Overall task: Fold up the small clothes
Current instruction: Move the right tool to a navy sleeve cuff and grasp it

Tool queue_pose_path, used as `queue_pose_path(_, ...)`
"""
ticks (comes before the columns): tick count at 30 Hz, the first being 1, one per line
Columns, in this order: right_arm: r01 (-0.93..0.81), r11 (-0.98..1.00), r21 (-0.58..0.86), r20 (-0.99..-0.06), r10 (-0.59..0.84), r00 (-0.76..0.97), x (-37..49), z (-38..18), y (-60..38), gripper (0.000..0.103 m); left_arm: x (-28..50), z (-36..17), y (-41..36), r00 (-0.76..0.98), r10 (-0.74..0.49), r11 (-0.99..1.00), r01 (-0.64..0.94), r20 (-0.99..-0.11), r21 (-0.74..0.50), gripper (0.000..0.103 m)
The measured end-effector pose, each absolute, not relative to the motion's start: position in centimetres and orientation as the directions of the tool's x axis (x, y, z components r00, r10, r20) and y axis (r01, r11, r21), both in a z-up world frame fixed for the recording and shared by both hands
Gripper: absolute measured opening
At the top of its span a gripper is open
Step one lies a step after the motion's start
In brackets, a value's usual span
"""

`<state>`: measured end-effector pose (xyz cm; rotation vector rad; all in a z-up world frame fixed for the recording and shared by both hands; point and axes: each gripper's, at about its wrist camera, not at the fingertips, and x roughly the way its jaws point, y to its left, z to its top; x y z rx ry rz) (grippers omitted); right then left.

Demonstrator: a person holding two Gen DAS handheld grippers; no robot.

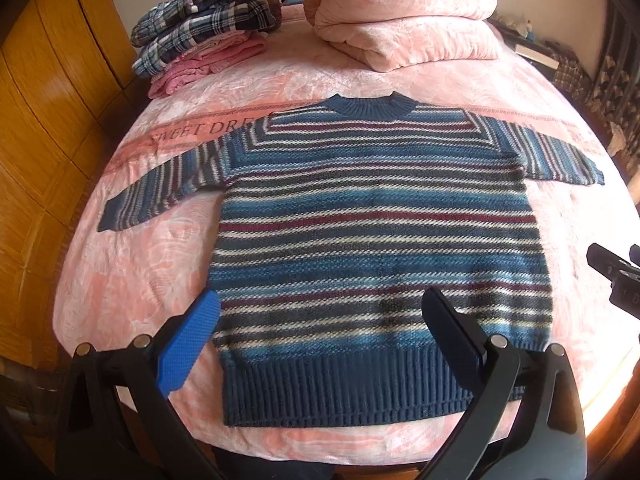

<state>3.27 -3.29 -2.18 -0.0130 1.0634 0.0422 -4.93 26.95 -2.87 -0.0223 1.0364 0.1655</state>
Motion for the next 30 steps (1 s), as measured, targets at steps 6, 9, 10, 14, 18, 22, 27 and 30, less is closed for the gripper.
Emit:
queue_pose_path(6, 0.032, 0.999, -0.011, -0.863, -0.025, 0.504, 11.5, -3.0, -10.0, 0.099, 1.5, -4.5, 27.7, 0.528, 0.051, 0.988, -0.148, -0.847, -0.033, 0.100)
queue_pose_path(9, 0.077, 0.997, 0.008, -0.878, -0.030, 0.478, 17.2, -4.0, -15.0, 0.099, 6.3, -4.8, 26.9, 0.535, 0.087, 0.989, -0.150, -0.840, 0.007, 0.100)
queue_pose_path(10, 0.096, 0.995, 0.027, -0.882, -0.021, 0.470, 19.2, -4.5, -16.9, 0.099, 8.0, -5.0, 26.6, 0.533, 0.083, 0.989, -0.149, -0.842, 0.003, 0.100)
queue_pose_path(14, 0.199, 0.979, 0.030, -0.916, -0.052, 0.398, 26.4, -7.5, -24.9, 0.099, 14.4, -5.8, 24.4, 0.538, 0.057, 0.987, -0.156, -0.841, -0.033, 0.100)
queue_pose_path(18, 0.259, 0.966, -0.027, -0.943, -0.111, 0.314, 31.4, -10.7, -31.7, 0.098, 19.8, -7.6, 21.1, 0.529, 0.031, 0.987, -0.150, -0.848, -0.057, 0.100)
queue_pose_path(22, 0.311, 0.950, -0.005, -0.961, -0.091, 0.261, 34.2, -13.3, -37.1, 0.093, 23.7, -9.8, 17.6, 0.502, 0.011, 0.991, -0.122, -0.865, -0.058, 0.100)
queue_pose_path(27, 0.364, 0.931, 0.022, -0.970, -0.068, 0.233, 36.1, -15.9, -41.5, 0.092, 25.8, -11.8, 14.3, 0.490, 0.026, 0.998, -0.067, -0.871, -0.007, 0.100)
queue_pose_path(30, 0.400, 0.916, 0.035, -0.983, -0.041, 0.180, 36.4, -17.7, -43.4, 0.091, 26.0, -12.7, 13.2, 0.486, 0.029, 0.999, -0.049, -0.873, 0.007, 0.100)
